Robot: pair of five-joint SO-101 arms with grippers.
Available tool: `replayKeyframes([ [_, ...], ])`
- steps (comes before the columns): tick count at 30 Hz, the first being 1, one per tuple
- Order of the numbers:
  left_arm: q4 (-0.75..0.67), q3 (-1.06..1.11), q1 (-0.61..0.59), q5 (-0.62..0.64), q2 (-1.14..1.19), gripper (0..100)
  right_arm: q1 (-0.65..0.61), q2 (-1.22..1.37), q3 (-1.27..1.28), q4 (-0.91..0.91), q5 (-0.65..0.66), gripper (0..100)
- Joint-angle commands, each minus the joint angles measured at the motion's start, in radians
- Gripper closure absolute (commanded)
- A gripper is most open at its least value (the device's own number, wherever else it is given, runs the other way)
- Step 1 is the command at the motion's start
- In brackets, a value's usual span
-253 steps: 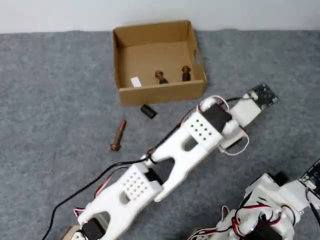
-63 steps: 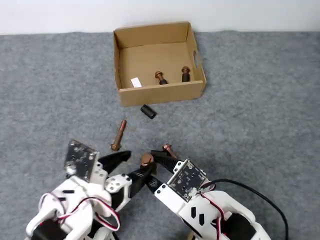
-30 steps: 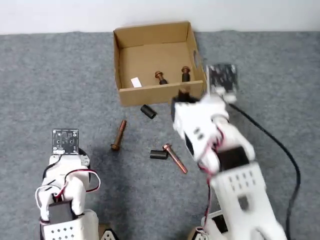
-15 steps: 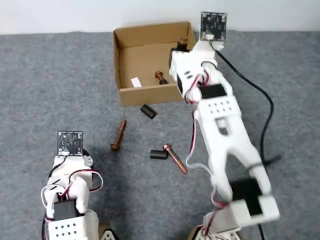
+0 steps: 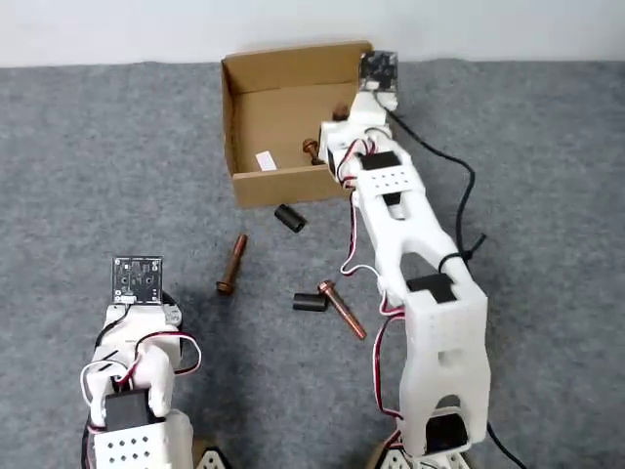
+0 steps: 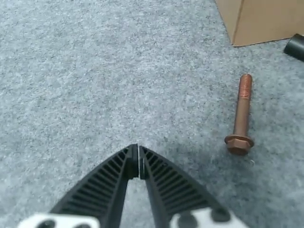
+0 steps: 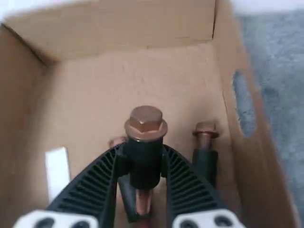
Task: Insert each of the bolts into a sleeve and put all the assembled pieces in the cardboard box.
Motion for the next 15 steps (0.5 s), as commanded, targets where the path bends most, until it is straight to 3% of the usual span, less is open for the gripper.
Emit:
replayKeyframes([
  [1,0.009,-0.007,0.005,-0.002,0.000,100,0.018,0.024,-0.104,0.071,0.092,98.9],
  [3,0.009,-0.007,0.005,-0.002,0.000,100,0.019,0.047,-0.138,0.140,0.101,96.8],
  [8,0.009,-0.007,0.005,-0.002,0.000,100,0.015,0.050,-0.239,0.285,0.101,80.7],
  [11,0.009,-0.007,0.005,-0.002,0.000,100,0.007,0.050,-0.368,0.412,0.100,82.8],
  [15,0.009,-0.007,0.005,-0.002,0.000,100,-0.007,0.050,-0.557,0.601,0.100,92.8],
])
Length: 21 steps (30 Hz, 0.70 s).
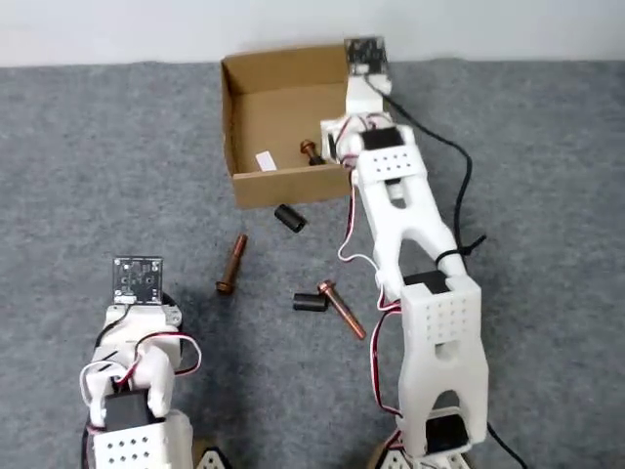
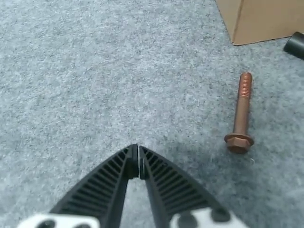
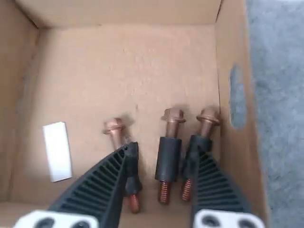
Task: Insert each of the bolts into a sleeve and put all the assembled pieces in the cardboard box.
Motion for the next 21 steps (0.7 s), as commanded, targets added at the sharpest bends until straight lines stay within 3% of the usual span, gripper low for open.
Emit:
replayKeyframes([
  [1,0.005,-0.007,0.005,-0.002,0.000,100,-0.013,-0.010,-0.210,0.168,0.011,95.8],
  [3,0.005,-0.007,0.005,-0.002,0.000,100,-0.028,-0.010,-0.293,0.255,0.015,99.4],
  [15,0.006,-0.007,0.003,-0.002,0.000,100,-0.142,-0.001,-0.574,0.797,0.017,97.0],
  [21,0.006,-0.007,0.003,-0.002,0.000,99,-0.194,0.024,-0.525,0.868,0.048,96.9],
])
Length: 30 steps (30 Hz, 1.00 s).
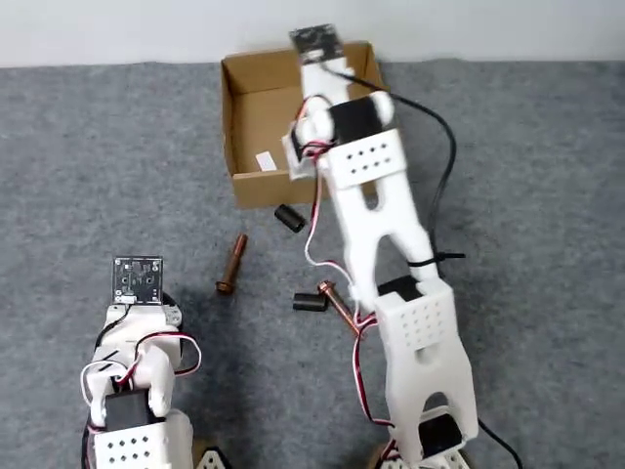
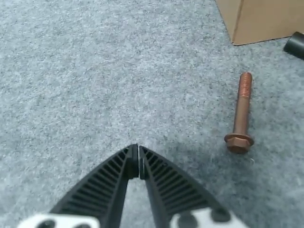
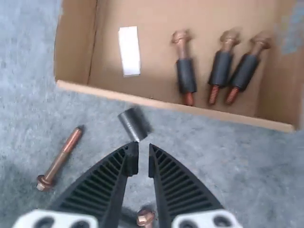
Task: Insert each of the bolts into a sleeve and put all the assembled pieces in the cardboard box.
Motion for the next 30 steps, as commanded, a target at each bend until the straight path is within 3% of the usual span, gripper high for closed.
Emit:
replayKeyframes([
  [1,0.006,-0.007,0.003,-0.002,0.000,99,-0.025,-0.001,0.009,0.042,0.069,96.8],
  [5,0.006,-0.007,0.003,-0.002,0.000,99,-0.056,0.030,0.083,0.035,0.137,94.2],
  [12,0.006,-0.005,0.003,-0.002,0.002,99,-0.068,0.150,0.081,-0.013,0.190,75.8],
  [22,0.026,-0.005,0.003,-0.003,0.002,99,-0.076,0.272,0.081,-0.196,0.313,75.7],
  [30,0.026,-0.005,0.003,-0.005,0.000,99,-0.090,0.361,0.081,-0.266,0.325,75.9],
])
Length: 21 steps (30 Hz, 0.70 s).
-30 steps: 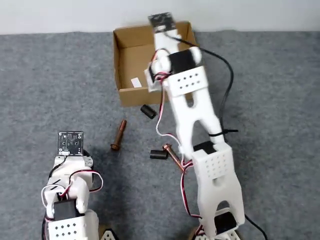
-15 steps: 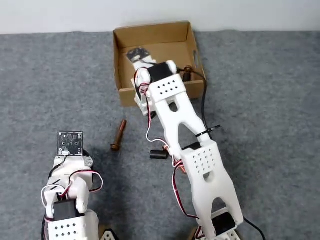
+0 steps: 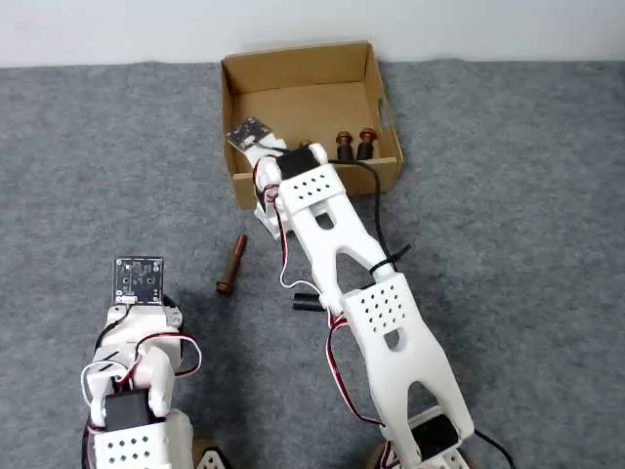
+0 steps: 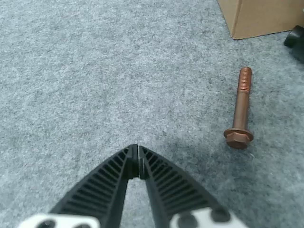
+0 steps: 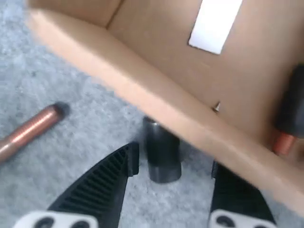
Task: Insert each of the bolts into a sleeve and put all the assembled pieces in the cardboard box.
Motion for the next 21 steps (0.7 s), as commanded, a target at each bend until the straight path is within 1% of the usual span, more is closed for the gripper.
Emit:
replayKeyframes([
  [1,0.008,-0.005,0.003,-0.003,0.000,99,-0.010,0.005,-0.008,-0.045,0.009,76.7],
  [3,0.008,-0.005,0.003,-0.003,0.000,99,-0.015,0.018,-0.008,-0.058,0.009,83.7],
  [5,0.008,-0.005,0.003,-0.003,0.000,99,-0.019,0.019,-0.008,-0.062,0.009,96.1],
  [6,0.008,-0.005,0.003,-0.003,0.000,99,-0.021,0.016,-0.008,-0.059,0.009,99.8],
  [8,0.008,-0.005,0.003,-0.003,0.000,99,-0.021,0.012,-0.011,-0.033,0.005,96.1],
  [10,0.008,-0.005,0.003,-0.003,0.000,99,-0.022,-0.001,-0.057,0.022,0.002,99.5],
  [15,0.005,-0.005,0.003,-0.003,0.000,99,-0.028,-0.035,-0.218,0.179,-0.008,99.0],
  [18,0.005,-0.005,0.003,-0.003,0.000,99,-0.033,-0.048,-0.344,0.280,-0.097,99.0],
  [21,0.005,-0.005,0.003,-0.003,0.000,99,-0.027,-0.099,-0.399,0.282,-0.170,99.1],
])
